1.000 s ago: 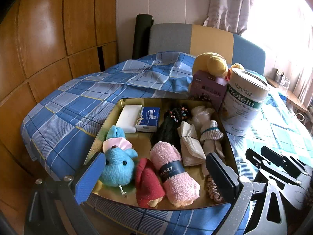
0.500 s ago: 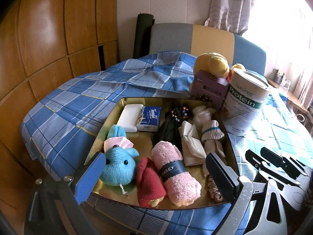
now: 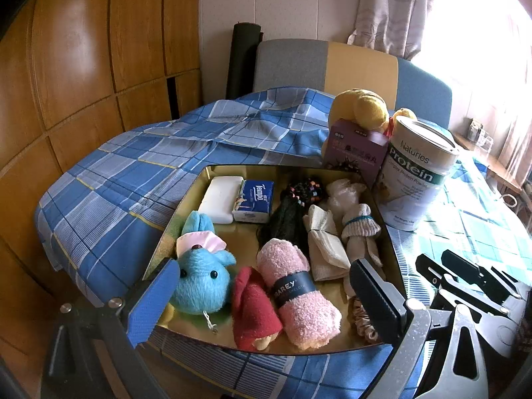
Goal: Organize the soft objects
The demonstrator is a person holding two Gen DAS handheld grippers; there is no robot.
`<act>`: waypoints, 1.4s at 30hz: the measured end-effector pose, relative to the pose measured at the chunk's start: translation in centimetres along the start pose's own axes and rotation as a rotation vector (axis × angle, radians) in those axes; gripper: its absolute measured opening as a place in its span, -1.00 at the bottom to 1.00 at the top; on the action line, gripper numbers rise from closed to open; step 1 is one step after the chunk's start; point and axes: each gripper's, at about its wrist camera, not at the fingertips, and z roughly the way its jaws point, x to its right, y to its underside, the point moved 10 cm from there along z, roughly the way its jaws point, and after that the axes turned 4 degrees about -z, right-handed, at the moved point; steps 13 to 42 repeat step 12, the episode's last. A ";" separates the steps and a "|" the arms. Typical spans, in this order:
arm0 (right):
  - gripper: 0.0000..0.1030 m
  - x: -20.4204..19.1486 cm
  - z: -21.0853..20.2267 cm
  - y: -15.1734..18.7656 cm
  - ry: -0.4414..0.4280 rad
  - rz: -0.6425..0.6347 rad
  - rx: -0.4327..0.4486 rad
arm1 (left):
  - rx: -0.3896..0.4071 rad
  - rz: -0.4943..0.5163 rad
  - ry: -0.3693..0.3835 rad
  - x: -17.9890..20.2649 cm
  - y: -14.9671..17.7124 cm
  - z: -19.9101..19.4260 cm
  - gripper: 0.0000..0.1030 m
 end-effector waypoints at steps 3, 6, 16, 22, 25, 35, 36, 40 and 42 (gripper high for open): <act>-0.26 0.0 0.0 0.0 0.000 0.000 0.000 | -0.010 -0.002 0.009 0.2 0.3 0.1 0.99; -0.26 0.1 0.1 0.1 0.001 0.003 -0.004 | 0.017 0.001 -0.007 0.1 0.3 -0.2 0.99; -0.26 0.9 0.1 0.1 0.004 0.025 -0.003 | 0.024 -0.015 -0.015 -0.5 0.0 -0.3 0.97; -0.26 0.9 0.1 0.1 0.004 0.025 -0.003 | 0.024 -0.015 -0.015 -0.5 0.0 -0.3 0.97; -0.26 0.9 0.1 0.1 0.004 0.025 -0.003 | 0.024 -0.015 -0.015 -0.5 0.0 -0.3 0.97; -0.26 0.9 0.1 0.1 0.004 0.025 -0.003 | 0.024 -0.015 -0.015 -0.5 0.0 -0.3 0.97; -0.26 0.9 0.1 0.1 0.004 0.025 -0.003 | 0.024 -0.015 -0.015 -0.5 0.0 -0.3 0.97; -0.26 0.9 0.1 0.1 0.004 0.025 -0.003 | 0.024 -0.015 -0.015 -0.5 0.0 -0.3 0.97; -0.26 0.9 0.1 0.1 0.004 0.025 -0.003 | 0.024 -0.015 -0.015 -0.5 0.0 -0.3 0.97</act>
